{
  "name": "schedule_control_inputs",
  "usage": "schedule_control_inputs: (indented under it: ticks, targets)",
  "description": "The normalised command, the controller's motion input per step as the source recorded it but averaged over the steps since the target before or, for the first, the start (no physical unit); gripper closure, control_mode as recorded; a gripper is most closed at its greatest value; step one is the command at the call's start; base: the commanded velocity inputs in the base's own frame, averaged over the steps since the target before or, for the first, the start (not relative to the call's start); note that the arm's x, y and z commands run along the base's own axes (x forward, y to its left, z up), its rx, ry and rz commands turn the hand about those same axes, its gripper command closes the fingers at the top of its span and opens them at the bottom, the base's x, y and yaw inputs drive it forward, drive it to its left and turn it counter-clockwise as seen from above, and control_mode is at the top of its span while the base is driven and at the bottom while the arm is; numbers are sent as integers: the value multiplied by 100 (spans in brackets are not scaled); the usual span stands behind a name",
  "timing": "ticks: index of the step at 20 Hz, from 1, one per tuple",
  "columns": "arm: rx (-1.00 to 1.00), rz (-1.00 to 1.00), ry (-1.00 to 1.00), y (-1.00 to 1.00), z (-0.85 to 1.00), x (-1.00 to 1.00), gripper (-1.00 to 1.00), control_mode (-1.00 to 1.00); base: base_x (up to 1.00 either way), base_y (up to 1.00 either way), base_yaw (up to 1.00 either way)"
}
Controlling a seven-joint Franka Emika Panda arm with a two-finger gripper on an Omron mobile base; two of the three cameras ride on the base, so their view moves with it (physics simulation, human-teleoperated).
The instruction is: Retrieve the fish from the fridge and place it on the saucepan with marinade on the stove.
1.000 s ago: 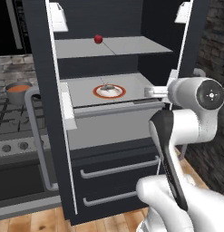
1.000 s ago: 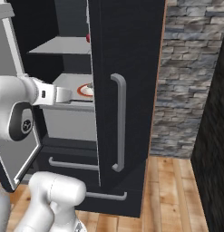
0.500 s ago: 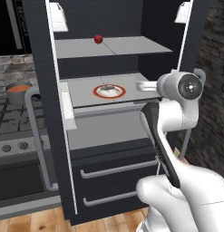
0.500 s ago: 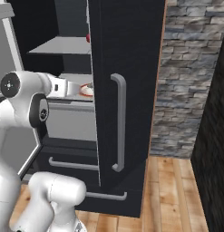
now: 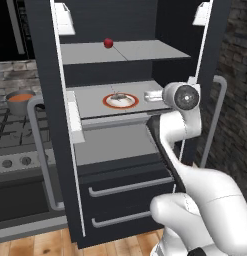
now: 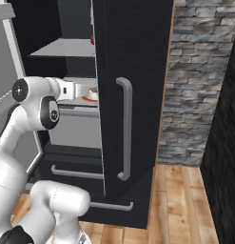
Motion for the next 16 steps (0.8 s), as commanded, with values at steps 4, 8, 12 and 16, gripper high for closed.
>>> schedule_control_inputs:
  ticks: [4,8,12,16]
  targets:
    - [-21,-23,-6,0,-12,25,-100,-100,0,0,0]
    - [-15,-22,-1,-4,-3,16,-100,-100,0,0,0]
    - [0,-3,2,-3,0,2,-100,-100,0,0,0]
    - [1,0,5,-10,0,1,-100,-100,0,0,0]
